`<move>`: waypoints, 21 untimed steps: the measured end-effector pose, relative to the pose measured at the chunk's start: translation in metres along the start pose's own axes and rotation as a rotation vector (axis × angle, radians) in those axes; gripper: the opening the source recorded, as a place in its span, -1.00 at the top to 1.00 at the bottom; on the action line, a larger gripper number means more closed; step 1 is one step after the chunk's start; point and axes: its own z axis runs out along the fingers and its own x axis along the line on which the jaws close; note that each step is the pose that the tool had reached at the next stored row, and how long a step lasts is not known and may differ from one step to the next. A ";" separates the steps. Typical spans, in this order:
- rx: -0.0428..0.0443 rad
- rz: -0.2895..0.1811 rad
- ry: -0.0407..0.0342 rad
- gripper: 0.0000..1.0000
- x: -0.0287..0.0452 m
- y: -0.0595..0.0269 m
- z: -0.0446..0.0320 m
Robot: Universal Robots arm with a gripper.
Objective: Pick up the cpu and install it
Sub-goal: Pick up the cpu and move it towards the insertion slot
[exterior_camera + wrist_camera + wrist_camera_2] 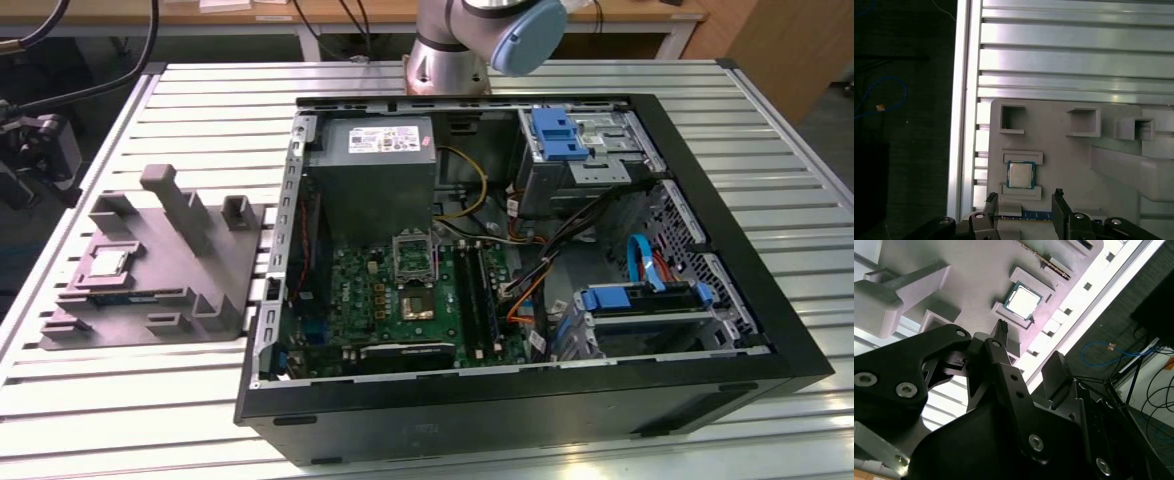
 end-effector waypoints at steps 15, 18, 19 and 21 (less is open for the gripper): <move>0.0000 0.000 -0.0003 -0.09 0.0000 -0.0002 0.0053; -0.0001 0.000 -0.0004 -0.09 0.0000 -0.0005 0.0071; 0.0000 0.000 -0.0003 -0.09 0.0000 -0.0008 0.0078; 0.0000 0.000 -0.0003 -0.09 0.0000 -0.0011 0.0102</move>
